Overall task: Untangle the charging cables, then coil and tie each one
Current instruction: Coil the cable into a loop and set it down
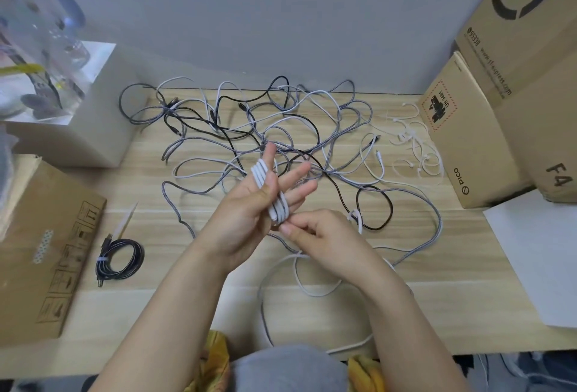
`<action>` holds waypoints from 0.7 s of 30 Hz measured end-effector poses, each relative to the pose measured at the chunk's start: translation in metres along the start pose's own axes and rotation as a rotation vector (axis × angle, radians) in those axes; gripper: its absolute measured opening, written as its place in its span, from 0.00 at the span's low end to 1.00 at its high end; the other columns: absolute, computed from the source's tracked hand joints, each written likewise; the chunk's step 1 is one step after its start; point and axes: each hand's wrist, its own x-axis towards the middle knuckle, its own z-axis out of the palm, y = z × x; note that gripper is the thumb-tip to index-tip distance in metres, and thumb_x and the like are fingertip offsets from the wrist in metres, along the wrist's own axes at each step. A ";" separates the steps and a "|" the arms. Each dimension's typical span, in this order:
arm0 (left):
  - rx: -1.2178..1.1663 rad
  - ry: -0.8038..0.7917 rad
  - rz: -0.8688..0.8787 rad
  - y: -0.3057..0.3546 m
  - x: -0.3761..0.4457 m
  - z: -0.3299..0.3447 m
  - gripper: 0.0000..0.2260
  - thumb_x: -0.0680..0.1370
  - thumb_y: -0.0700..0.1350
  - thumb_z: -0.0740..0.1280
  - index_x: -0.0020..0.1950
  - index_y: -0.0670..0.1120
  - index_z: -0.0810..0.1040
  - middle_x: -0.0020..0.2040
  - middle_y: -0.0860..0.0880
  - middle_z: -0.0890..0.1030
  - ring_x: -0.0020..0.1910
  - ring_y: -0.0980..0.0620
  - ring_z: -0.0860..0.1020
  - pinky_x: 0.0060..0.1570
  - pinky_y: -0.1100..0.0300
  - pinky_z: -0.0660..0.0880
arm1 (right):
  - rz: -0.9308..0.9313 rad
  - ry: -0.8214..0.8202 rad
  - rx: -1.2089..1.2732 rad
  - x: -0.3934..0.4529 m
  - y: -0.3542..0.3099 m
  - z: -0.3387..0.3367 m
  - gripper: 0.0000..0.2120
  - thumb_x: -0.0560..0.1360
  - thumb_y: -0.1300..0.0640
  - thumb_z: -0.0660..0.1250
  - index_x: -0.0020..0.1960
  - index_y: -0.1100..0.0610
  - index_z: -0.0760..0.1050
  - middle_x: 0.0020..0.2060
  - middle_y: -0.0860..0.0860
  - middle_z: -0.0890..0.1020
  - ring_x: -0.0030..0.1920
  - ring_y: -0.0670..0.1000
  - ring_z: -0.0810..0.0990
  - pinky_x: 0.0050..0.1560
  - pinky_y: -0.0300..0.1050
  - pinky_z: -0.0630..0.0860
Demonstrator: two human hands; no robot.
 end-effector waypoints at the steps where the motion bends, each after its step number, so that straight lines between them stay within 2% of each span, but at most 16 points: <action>1: 0.033 0.017 -0.014 -0.002 0.000 -0.001 0.26 0.75 0.48 0.59 0.73 0.57 0.57 0.56 0.50 0.82 0.55 0.49 0.81 0.57 0.58 0.76 | 0.009 -0.005 -0.073 0.000 -0.001 -0.001 0.20 0.78 0.52 0.63 0.27 0.50 0.66 0.21 0.44 0.67 0.26 0.45 0.64 0.30 0.42 0.57; 4: 0.266 0.049 -0.018 -0.008 0.001 -0.005 0.29 0.75 0.50 0.57 0.73 0.61 0.49 0.58 0.54 0.80 0.57 0.53 0.80 0.55 0.65 0.75 | 0.050 -0.012 -0.173 -0.003 -0.001 -0.001 0.19 0.76 0.51 0.64 0.27 0.46 0.69 0.22 0.43 0.70 0.28 0.45 0.66 0.32 0.44 0.62; 6: 0.532 0.094 -0.010 -0.012 0.003 -0.012 0.28 0.79 0.48 0.56 0.74 0.60 0.46 0.60 0.56 0.76 0.56 0.58 0.79 0.55 0.70 0.72 | 0.040 -0.032 -0.197 -0.006 -0.004 -0.001 0.12 0.75 0.51 0.65 0.34 0.48 0.77 0.24 0.46 0.71 0.31 0.47 0.68 0.36 0.47 0.67; 7: 0.679 0.107 -0.010 -0.013 0.004 -0.017 0.26 0.81 0.46 0.56 0.75 0.58 0.47 0.60 0.58 0.75 0.55 0.61 0.79 0.55 0.72 0.70 | 0.023 -0.030 -0.231 -0.007 -0.005 -0.001 0.09 0.75 0.51 0.65 0.38 0.50 0.79 0.24 0.48 0.71 0.32 0.48 0.69 0.38 0.47 0.69; 8: 0.813 0.103 -0.021 -0.012 0.003 -0.020 0.23 0.81 0.45 0.56 0.75 0.53 0.54 0.60 0.60 0.75 0.53 0.65 0.79 0.54 0.73 0.69 | 0.006 -0.013 -0.263 -0.009 -0.006 -0.002 0.08 0.75 0.50 0.65 0.40 0.52 0.80 0.25 0.48 0.71 0.33 0.49 0.69 0.39 0.47 0.69; 9: 0.931 0.079 -0.045 -0.011 0.000 -0.022 0.18 0.82 0.44 0.56 0.71 0.46 0.66 0.59 0.59 0.77 0.52 0.68 0.77 0.53 0.74 0.68 | -0.002 0.025 -0.271 -0.009 -0.007 -0.004 0.07 0.74 0.50 0.66 0.40 0.51 0.80 0.24 0.48 0.71 0.33 0.49 0.70 0.39 0.46 0.69; 10: 1.006 0.039 -0.084 -0.010 -0.003 -0.024 0.12 0.82 0.44 0.56 0.61 0.42 0.75 0.55 0.54 0.82 0.52 0.68 0.77 0.52 0.74 0.68 | -0.001 0.078 -0.254 -0.009 -0.008 -0.007 0.06 0.72 0.51 0.66 0.40 0.49 0.81 0.25 0.47 0.74 0.33 0.48 0.72 0.39 0.45 0.70; 11: 1.038 0.000 -0.137 -0.009 -0.006 -0.024 0.12 0.82 0.44 0.56 0.52 0.39 0.76 0.43 0.49 0.84 0.48 0.63 0.79 0.50 0.70 0.70 | 0.007 0.142 -0.225 -0.009 -0.008 -0.010 0.05 0.70 0.53 0.66 0.39 0.47 0.81 0.25 0.45 0.75 0.33 0.46 0.73 0.39 0.44 0.71; 12: 1.026 -0.023 -0.199 -0.007 -0.009 -0.023 0.14 0.82 0.46 0.56 0.48 0.37 0.74 0.32 0.47 0.82 0.38 0.56 0.80 0.45 0.65 0.72 | 0.012 0.212 -0.192 -0.008 -0.007 -0.013 0.06 0.68 0.56 0.67 0.38 0.46 0.81 0.23 0.43 0.75 0.31 0.45 0.73 0.38 0.44 0.71; 13: 1.005 -0.036 -0.257 -0.004 -0.010 -0.021 0.17 0.82 0.49 0.55 0.46 0.35 0.73 0.26 0.46 0.79 0.27 0.53 0.75 0.39 0.61 0.73 | 0.014 0.276 -0.162 -0.007 -0.006 -0.015 0.08 0.67 0.58 0.67 0.36 0.45 0.79 0.22 0.42 0.74 0.29 0.45 0.71 0.36 0.44 0.70; 15: 0.965 -0.120 -0.331 0.002 -0.010 -0.018 0.30 0.80 0.58 0.54 0.48 0.29 0.75 0.22 0.42 0.74 0.19 0.54 0.66 0.28 0.62 0.69 | 0.018 0.343 -0.113 -0.006 -0.005 -0.015 0.12 0.65 0.61 0.66 0.32 0.44 0.74 0.23 0.42 0.72 0.27 0.46 0.69 0.35 0.44 0.69; 16: 0.912 -0.190 -0.361 0.004 -0.010 -0.019 0.32 0.77 0.60 0.54 0.48 0.31 0.78 0.21 0.41 0.73 0.18 0.55 0.63 0.25 0.65 0.66 | 0.014 0.354 -0.087 -0.006 -0.006 -0.014 0.12 0.65 0.61 0.66 0.31 0.44 0.72 0.23 0.42 0.72 0.27 0.46 0.68 0.34 0.45 0.69; 18: 0.755 -0.306 -0.402 0.008 -0.010 -0.020 0.24 0.75 0.61 0.58 0.42 0.43 0.83 0.19 0.45 0.71 0.16 0.57 0.60 0.22 0.65 0.58 | 0.003 0.368 -0.024 -0.006 -0.006 -0.012 0.12 0.65 0.62 0.64 0.32 0.44 0.71 0.22 0.43 0.70 0.27 0.45 0.68 0.33 0.44 0.66; 19: 0.655 -0.347 -0.404 0.010 -0.011 -0.021 0.20 0.75 0.59 0.61 0.39 0.46 0.83 0.18 0.48 0.70 0.16 0.58 0.59 0.22 0.64 0.57 | -0.002 0.373 0.027 -0.005 -0.005 -0.011 0.11 0.65 0.63 0.64 0.33 0.46 0.72 0.21 0.45 0.68 0.26 0.45 0.67 0.32 0.44 0.65; 21: 0.420 -0.414 -0.361 0.013 -0.012 -0.021 0.14 0.73 0.57 0.68 0.38 0.47 0.81 0.17 0.52 0.69 0.15 0.60 0.59 0.21 0.67 0.61 | 0.001 0.350 0.203 -0.001 -0.005 -0.012 0.12 0.67 0.66 0.66 0.34 0.49 0.73 0.21 0.46 0.66 0.25 0.44 0.64 0.30 0.42 0.62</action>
